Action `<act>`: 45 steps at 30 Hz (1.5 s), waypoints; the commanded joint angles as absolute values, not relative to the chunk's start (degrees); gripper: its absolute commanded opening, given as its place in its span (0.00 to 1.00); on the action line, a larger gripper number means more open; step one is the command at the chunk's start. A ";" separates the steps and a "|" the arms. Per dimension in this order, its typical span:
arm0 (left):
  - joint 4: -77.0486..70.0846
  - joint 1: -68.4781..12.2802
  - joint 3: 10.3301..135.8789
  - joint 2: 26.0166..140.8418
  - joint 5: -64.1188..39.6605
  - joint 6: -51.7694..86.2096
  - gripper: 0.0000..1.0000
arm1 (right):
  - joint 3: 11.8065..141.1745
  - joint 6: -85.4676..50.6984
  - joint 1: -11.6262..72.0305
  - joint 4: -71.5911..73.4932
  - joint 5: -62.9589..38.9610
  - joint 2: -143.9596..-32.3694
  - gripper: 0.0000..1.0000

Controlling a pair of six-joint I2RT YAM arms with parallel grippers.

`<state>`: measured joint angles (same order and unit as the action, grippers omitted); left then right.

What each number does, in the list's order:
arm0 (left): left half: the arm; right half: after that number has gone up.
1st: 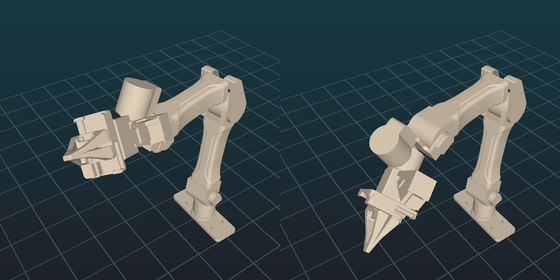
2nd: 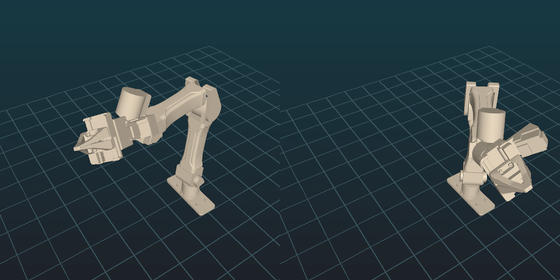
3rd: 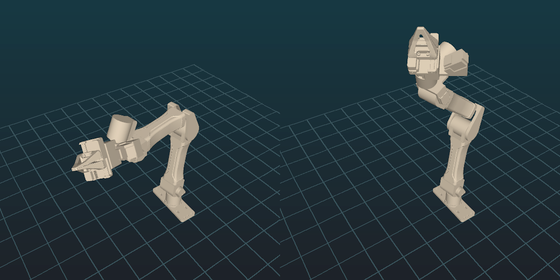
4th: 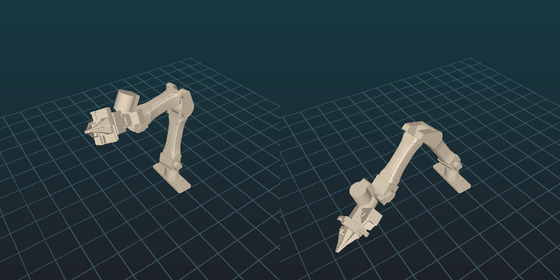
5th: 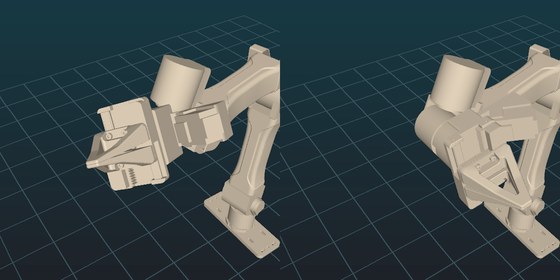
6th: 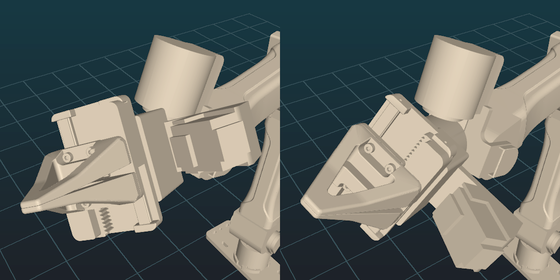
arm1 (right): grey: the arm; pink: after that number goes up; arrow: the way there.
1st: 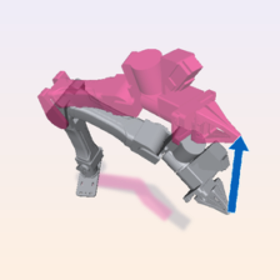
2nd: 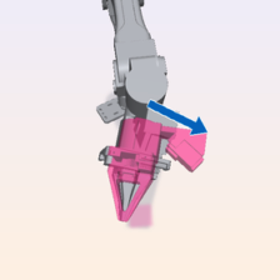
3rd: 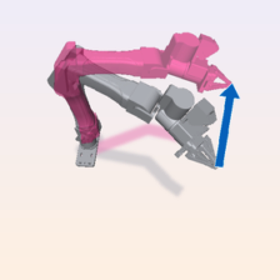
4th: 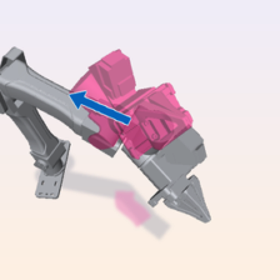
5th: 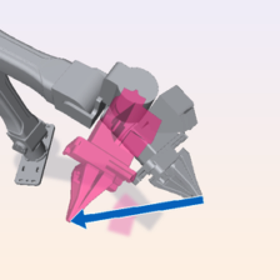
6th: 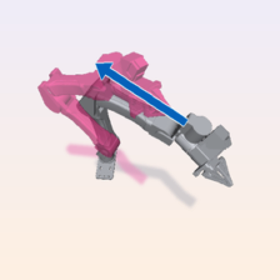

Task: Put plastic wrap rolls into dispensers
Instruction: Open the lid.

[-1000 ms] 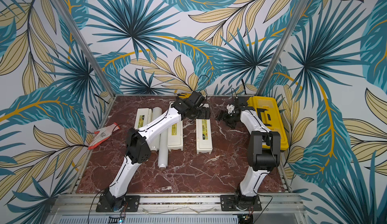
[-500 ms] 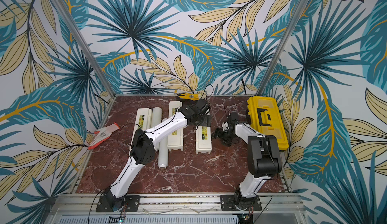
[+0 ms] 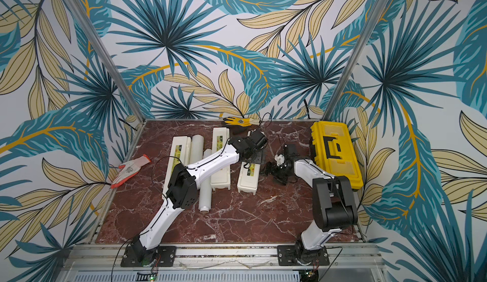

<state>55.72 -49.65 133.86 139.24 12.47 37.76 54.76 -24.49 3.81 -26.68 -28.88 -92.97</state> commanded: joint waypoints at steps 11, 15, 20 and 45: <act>59.32 -51.80 133.30 142.14 15.75 36.60 0.76 | 53.17 -25.17 0.29 -26.57 -24.34 -89.53 0.82; 59.33 -51.44 135.03 142.01 13.09 36.65 0.72 | 53.60 -23.99 -0.48 -26.58 -25.23 -90.11 0.82; 59.24 -49.86 135.54 140.02 8.16 37.25 0.67 | 55.86 -22.07 -1.10 -26.37 -27.20 -90.35 0.80; 58.97 -40.80 133.25 135.00 -18.85 32.67 0.62 | 75.93 -25.69 2.13 -24.42 -34.82 -103.58 0.14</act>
